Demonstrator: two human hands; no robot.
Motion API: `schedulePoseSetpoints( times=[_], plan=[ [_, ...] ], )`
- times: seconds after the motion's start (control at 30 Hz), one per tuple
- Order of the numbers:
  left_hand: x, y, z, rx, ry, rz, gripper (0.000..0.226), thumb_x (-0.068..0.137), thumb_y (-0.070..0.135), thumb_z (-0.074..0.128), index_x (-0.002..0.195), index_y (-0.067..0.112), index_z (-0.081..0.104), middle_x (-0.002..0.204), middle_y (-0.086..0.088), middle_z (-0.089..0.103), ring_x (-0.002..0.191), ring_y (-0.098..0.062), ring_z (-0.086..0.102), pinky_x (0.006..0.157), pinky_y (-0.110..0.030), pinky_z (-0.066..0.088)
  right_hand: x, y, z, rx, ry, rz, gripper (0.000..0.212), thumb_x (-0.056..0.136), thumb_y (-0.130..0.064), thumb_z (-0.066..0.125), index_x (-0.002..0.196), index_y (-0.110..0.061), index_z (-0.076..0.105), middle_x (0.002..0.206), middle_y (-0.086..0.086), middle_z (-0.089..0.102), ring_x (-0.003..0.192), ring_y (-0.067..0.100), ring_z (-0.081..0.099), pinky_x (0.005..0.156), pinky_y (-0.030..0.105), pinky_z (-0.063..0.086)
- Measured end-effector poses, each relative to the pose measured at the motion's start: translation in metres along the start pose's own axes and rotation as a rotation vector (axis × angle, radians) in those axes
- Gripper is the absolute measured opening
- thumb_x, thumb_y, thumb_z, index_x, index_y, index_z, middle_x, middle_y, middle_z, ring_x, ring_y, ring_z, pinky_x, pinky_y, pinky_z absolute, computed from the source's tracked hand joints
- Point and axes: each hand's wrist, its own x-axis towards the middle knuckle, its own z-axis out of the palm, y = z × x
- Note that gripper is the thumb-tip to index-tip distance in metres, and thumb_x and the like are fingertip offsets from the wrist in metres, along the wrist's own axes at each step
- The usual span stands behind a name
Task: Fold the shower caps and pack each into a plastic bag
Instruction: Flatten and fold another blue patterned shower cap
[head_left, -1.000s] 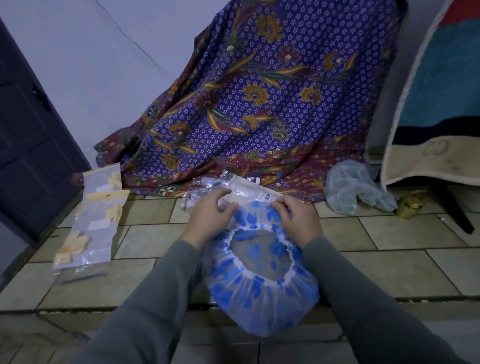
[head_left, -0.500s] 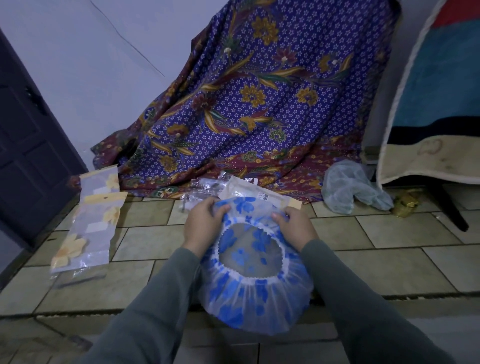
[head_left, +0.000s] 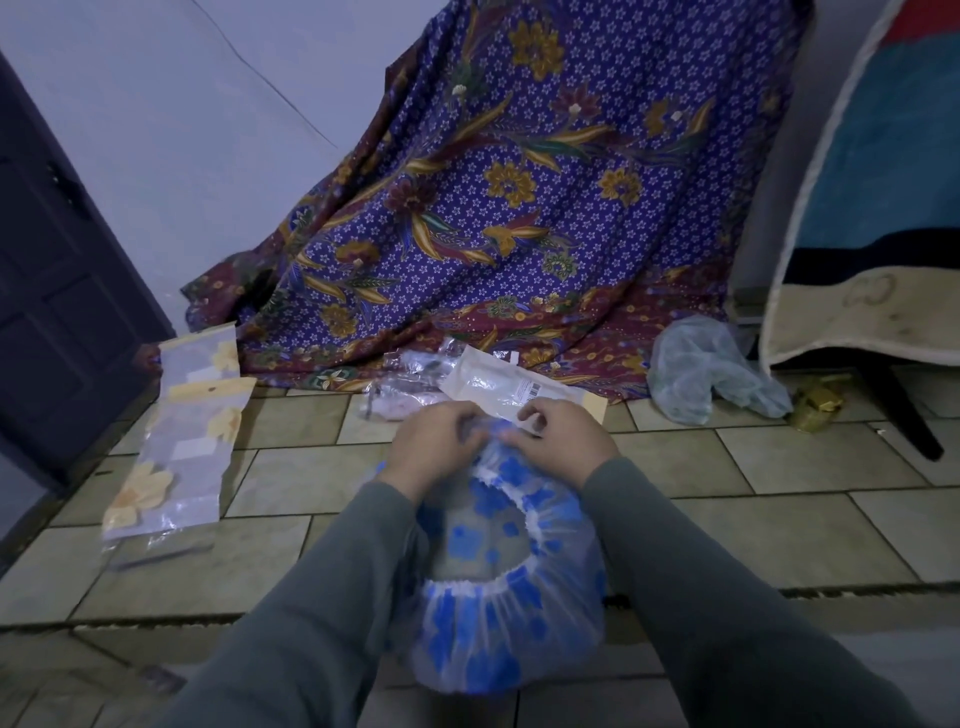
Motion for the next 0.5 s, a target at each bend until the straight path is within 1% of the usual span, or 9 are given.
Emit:
schedulePoseSetpoints(
  times=[0.07,0.13,0.17,0.23,0.3,0.33,0.4,0.47,0.5],
  plan=[
    [-0.002,-0.004,0.001,-0.047,0.137,-0.172,0.016,0.087,0.032,0.057,0.1,0.025,0.064,0.098,-0.001,0.069,0.095,-0.025,0.061,0.07,-0.03,0.042,-0.003,0.0,-0.007,-0.223,-0.091,0.157,0.047,0.081,-0.053,0.058,0.112,-0.018,0.055,0.107,0.003,0.06,0.096,0.023,0.058,0.074,0.028,0.044],
    [-0.003,-0.009,0.003,-0.037,0.175,-0.293,0.011,0.089,0.029,0.053,0.094,0.023,0.06,0.096,-0.006,0.068,0.093,-0.03,0.061,0.067,-0.03,0.04,-0.003,0.003,-0.009,-0.285,-0.157,0.24,0.04,0.085,-0.045,0.055,0.108,-0.012,0.057,0.104,0.006,0.059,0.096,0.024,0.057,0.071,0.026,0.041],
    [-0.005,-0.01,0.005,0.019,0.152,-0.31,0.012,0.089,0.028,0.051,0.096,0.022,0.06,0.1,-0.007,0.067,0.094,-0.03,0.06,0.07,-0.031,0.042,-0.002,0.005,-0.008,-0.262,-0.138,0.252,0.032,0.087,-0.038,0.055,0.104,-0.011,0.058,0.101,0.007,0.06,0.096,0.025,0.058,0.07,0.026,0.04],
    [-0.007,-0.008,0.008,0.132,0.105,-0.244,0.027,0.087,0.023,0.05,0.112,0.025,0.058,0.116,-0.003,0.062,0.105,-0.027,0.057,0.088,-0.039,0.041,0.001,0.008,-0.005,-0.196,-0.055,0.239,0.016,0.089,-0.024,0.052,0.093,-0.011,0.06,0.096,0.009,0.061,0.091,0.027,0.059,0.068,0.026,0.04],
    [-0.007,-0.002,0.008,0.142,0.09,-0.085,0.043,0.083,0.018,0.049,0.124,0.032,0.054,0.127,0.006,0.056,0.115,-0.022,0.052,0.1,-0.047,0.029,0.002,0.008,0.002,-0.146,-0.005,0.189,0.015,0.092,-0.018,0.049,0.086,-0.01,0.06,0.089,0.01,0.061,0.084,0.027,0.058,0.065,0.026,0.039],
    [-0.005,0.002,0.008,0.127,0.081,-0.02,0.045,0.083,0.018,0.049,0.124,0.034,0.054,0.127,0.009,0.057,0.115,-0.019,0.052,0.099,-0.047,0.026,0.002,0.007,0.004,-0.128,0.013,0.157,0.017,0.094,-0.018,0.047,0.088,-0.008,0.061,0.089,0.011,0.063,0.083,0.028,0.058,0.064,0.027,0.039],
    [-0.001,0.006,0.007,0.1,0.069,0.038,0.031,0.087,0.027,0.053,0.116,0.034,0.06,0.117,0.012,0.063,0.109,-0.015,0.055,0.096,-0.041,0.027,-0.001,0.006,0.007,-0.113,0.074,0.091,0.024,0.097,-0.025,0.044,0.094,-0.009,0.062,0.092,0.011,0.065,0.085,0.029,0.059,0.063,0.03,0.04],
    [0.003,0.0,0.01,0.021,0.084,0.027,0.017,0.087,0.036,0.059,0.102,0.03,0.066,0.104,0.01,0.067,0.099,-0.015,0.06,0.091,-0.039,0.039,-0.006,0.01,0.007,-0.077,0.156,0.033,0.029,0.096,-0.042,0.045,0.1,-0.017,0.059,0.088,0.006,0.064,0.081,0.026,0.059,0.062,0.03,0.041],
    [0.004,-0.004,0.012,-0.063,0.093,-0.005,0.013,0.087,0.034,0.062,0.097,0.028,0.068,0.098,0.008,0.068,0.093,-0.016,0.061,0.086,-0.037,0.045,-0.01,0.014,0.006,-0.048,0.184,0.009,0.031,0.091,-0.051,0.048,0.102,-0.023,0.056,0.084,0.003,0.062,0.077,0.022,0.057,0.062,0.029,0.041]
  ],
)
